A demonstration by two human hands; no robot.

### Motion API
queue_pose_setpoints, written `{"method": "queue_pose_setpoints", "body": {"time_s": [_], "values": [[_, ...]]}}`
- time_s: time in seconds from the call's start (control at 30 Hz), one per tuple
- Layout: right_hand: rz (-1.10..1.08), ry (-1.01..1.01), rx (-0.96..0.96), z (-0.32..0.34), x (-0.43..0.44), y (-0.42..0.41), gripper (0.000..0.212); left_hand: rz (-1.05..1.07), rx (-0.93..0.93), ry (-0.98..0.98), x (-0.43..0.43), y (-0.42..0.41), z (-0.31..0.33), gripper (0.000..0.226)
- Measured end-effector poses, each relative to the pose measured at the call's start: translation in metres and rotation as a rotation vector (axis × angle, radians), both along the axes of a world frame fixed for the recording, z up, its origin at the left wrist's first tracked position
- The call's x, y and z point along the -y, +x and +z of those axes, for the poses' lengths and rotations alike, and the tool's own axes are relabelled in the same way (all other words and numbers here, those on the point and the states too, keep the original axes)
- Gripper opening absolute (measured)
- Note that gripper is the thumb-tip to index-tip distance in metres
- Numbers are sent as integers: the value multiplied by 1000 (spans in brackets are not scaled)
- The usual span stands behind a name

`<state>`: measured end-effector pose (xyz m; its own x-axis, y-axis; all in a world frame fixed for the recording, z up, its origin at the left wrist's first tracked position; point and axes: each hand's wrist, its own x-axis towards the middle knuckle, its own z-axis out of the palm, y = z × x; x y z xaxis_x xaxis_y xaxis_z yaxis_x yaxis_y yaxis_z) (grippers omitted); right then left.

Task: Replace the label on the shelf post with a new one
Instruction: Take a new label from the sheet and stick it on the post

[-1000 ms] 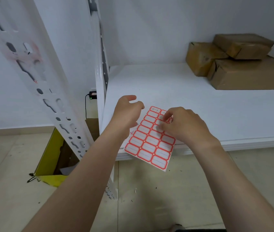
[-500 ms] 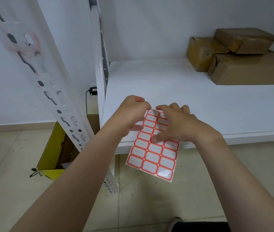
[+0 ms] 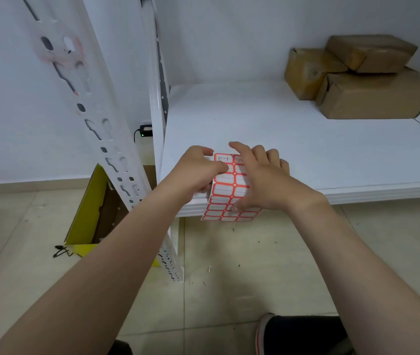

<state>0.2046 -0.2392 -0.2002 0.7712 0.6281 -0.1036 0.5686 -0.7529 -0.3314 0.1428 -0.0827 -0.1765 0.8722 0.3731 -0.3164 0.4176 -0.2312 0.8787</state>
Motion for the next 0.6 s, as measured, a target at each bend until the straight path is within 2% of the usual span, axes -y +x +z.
{"method": "queue_pose_setpoints", "body": {"time_s": [0.07,0.13,0.23,0.3,0.37,0.53,0.6], "values": [[-4,9,1,8,2,2,139,17,65,-49,-2,-2,2,39],[-46,115,13,24,4,3,133,45,157,-57,-5,-1,7,30],[-163,390,159,48,-2,0,88,64,290,-14,-8,-1,18,26],[-252,488,297,55,-8,-3,59,69,343,-15,-9,-1,24,19],[-320,525,382,56,-11,-5,47,65,386,-12,-8,-2,28,15],[-385,589,629,55,-12,-7,35,85,453,8,-7,0,34,19],[-311,675,537,56,-10,-4,20,84,464,-13,-7,1,34,22]]}}
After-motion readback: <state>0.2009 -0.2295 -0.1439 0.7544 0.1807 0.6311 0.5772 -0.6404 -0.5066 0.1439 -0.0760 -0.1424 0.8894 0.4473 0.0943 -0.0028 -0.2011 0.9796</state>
